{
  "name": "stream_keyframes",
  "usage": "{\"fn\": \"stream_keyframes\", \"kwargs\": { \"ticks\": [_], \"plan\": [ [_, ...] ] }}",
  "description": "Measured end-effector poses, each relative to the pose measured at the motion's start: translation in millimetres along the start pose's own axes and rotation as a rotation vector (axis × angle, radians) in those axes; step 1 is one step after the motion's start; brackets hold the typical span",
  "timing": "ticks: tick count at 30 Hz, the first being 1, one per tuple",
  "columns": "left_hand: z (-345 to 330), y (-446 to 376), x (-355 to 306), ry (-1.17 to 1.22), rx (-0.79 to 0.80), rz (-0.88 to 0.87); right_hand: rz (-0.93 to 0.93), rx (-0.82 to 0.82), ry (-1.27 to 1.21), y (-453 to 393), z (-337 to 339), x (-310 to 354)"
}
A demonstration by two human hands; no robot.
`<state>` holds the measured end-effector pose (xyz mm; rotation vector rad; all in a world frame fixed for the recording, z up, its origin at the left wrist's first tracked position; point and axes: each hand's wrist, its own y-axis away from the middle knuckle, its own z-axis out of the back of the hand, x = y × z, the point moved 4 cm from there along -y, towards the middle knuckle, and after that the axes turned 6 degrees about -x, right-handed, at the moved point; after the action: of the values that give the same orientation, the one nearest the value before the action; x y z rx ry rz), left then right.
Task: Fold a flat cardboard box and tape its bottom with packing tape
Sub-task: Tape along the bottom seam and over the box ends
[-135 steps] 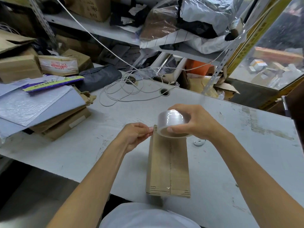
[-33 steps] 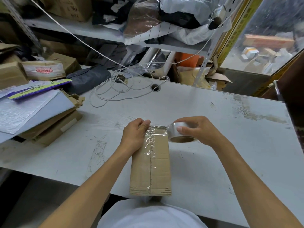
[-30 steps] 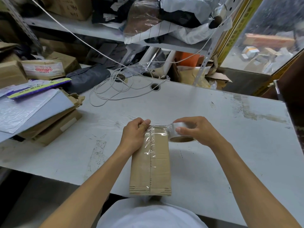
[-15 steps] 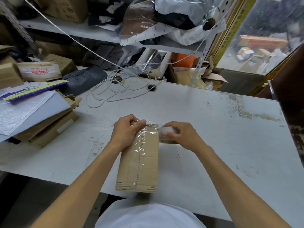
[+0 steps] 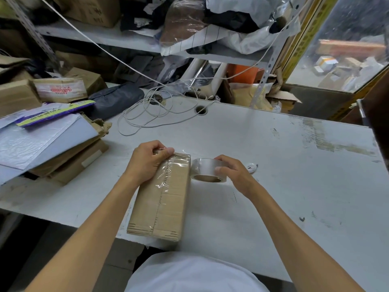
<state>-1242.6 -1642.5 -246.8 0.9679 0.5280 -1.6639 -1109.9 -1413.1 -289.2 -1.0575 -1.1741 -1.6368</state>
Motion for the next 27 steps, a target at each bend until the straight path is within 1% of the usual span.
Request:
{"fn": "stream_keyframes", "kwargs": {
  "ticks": [3,5,8,11,13,14,15,16,17,18,19,20,21,24,25,27],
  "plan": [
    [-0.7,-0.9,-0.1,0.005,0.001,-0.001,-0.021,0.044,0.007,-6.1,1.2,-3.5],
    [-3.1,-1.2,-1.6,0.003,0.008,0.000,-0.030,0.071,0.092,-10.6,-0.5,-8.9],
    [-7.2,-0.9,-5.1,-0.012,0.015,-0.004,-0.035,0.040,0.212,-13.8,-0.6,-17.5],
    [-7.7,0.0,-6.0,-0.016,0.009,-0.005,-0.053,0.021,0.262,-12.8,1.8,-20.9],
    [-6.6,-0.3,-4.1,-0.006,0.009,0.002,-0.052,0.014,0.253,-10.1,4.0,-23.0],
    [-5.6,-0.6,-3.1,0.002,0.007,0.007,-0.057,-0.035,0.222,-8.9,7.7,-24.8],
    [-4.9,-0.7,-2.5,0.009,0.007,0.010,-0.062,-0.128,0.181,-7.3,14.4,-26.0],
    [-4.4,-0.6,-1.8,0.012,0.006,0.011,-0.061,-0.259,0.167,-5.4,24.3,-27.9],
    [-4.4,-0.4,-1.4,0.012,0.006,0.011,-0.049,-0.399,0.199,-3.4,36.5,-30.3],
    [-4.7,0.0,-1.6,0.008,0.006,0.011,-0.042,-0.504,0.276,-1.9,48.6,-33.8],
    [-5.3,0.4,-1.8,0.005,0.005,0.012,-0.049,-0.551,0.377,-2.0,59.0,-39.2],
    [-6.1,0.5,-2.0,0.005,0.005,0.013,-0.079,-0.547,0.487,-3.7,67.0,-46.0],
    [-6.7,0.3,-2.2,0.007,0.004,0.013,-0.130,-0.509,0.582,-6.0,72.6,-53.5],
    [-6.6,0.2,-2.5,0.011,0.009,0.013,-0.260,-0.358,0.752,-10.3,76.7,-75.8],
    [-6.4,0.4,-2.8,0.013,0.010,0.012,-0.261,-0.339,0.790,-10.8,76.6,-80.3],
    [-6.3,1.2,-3.4,0.011,0.010,0.011,-0.240,-0.352,0.834,-11.0,77.4,-85.7]
  ]
}}
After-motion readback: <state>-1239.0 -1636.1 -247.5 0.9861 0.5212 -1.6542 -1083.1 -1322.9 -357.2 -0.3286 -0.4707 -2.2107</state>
